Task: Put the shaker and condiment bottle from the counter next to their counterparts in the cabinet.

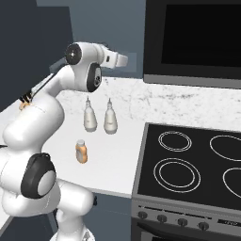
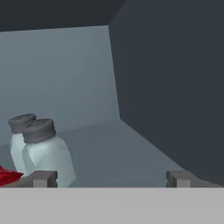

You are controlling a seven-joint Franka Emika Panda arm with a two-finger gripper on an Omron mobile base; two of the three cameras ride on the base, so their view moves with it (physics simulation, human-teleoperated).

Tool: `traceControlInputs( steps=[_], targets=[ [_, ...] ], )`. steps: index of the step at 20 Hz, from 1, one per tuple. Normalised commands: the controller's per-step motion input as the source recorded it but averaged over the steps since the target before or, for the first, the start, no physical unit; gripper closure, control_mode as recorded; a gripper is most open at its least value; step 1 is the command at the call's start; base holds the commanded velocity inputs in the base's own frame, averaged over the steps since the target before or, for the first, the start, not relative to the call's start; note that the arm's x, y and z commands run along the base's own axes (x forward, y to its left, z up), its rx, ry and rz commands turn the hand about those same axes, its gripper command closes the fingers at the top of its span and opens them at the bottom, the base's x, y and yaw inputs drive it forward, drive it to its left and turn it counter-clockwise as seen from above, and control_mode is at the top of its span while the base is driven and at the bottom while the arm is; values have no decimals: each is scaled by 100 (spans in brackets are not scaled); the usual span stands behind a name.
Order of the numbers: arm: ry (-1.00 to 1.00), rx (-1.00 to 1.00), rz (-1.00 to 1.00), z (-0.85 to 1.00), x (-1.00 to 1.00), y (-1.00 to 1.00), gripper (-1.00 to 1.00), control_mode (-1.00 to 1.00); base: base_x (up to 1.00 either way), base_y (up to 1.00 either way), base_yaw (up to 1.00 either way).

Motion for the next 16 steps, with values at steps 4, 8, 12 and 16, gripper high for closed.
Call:
traceControlInputs(
  steps=[4, 8, 12, 16],
  targets=[
    [36, 8, -5, 46, -64, 0, -100, -100, 0, 0, 0],
    [21, 8, 0, 7, -78, -15, -100, -100, 0, 0, 0],
    [2, 6, 0, -45, -98, -31, -100, -100, 0, 0, 0],
    [-1, 12, 0, -43, -100, -36, -100, -100, 0, 0, 0]
  ],
)
